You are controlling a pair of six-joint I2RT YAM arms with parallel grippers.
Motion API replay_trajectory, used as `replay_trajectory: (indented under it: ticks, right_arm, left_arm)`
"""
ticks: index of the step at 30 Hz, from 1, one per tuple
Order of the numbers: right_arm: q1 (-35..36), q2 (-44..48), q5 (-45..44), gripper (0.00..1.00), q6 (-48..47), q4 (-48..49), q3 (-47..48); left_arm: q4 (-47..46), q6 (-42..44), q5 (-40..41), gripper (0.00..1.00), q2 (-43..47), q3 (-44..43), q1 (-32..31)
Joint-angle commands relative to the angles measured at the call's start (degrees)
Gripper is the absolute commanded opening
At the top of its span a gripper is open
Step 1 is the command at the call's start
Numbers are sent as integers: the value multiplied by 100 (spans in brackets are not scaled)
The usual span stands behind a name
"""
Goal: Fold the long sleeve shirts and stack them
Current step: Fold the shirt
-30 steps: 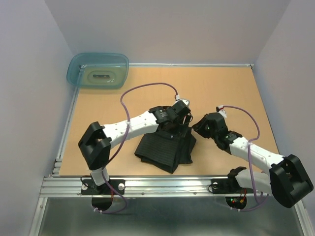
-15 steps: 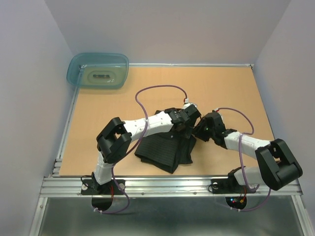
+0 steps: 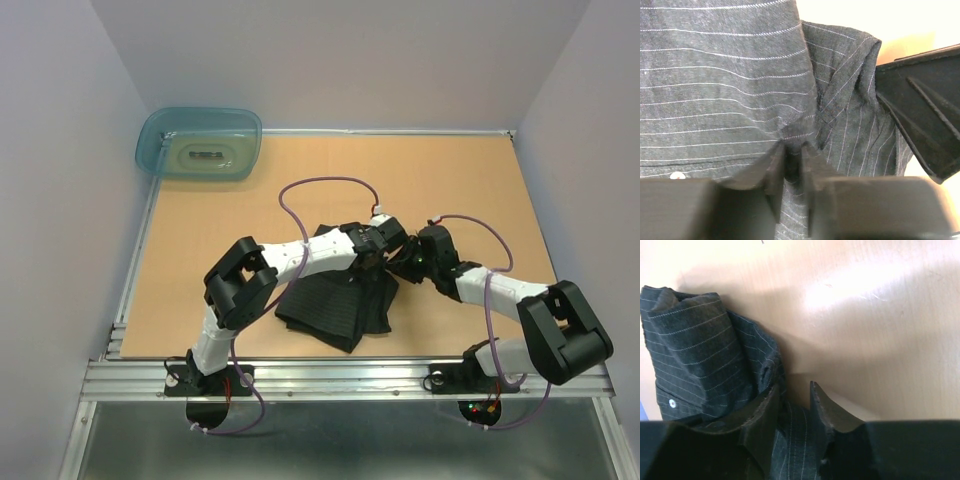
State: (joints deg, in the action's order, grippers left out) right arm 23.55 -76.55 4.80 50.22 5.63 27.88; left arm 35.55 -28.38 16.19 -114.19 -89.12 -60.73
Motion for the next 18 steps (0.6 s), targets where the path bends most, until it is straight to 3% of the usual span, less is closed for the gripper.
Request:
replay_trajectory:
  ticks: [1,4,12,18]
  right_arm:
    - [-52,-105,188,35,-152,456,-90]
    - [-61,-219,241,29,-170,597,-81]
    - [-105,-536,381,3,-170,887,-37]
    - [-123,-694,478,1,-161,1046,-11]
  left_arm:
    - [75,34,78,10,81,-176,-71]
    - [40,183,43,0,204,-106,-114]
    - [-109,693,-98,0,643,228,-202]
    - [-233,957,-37,0,951,387,-194]
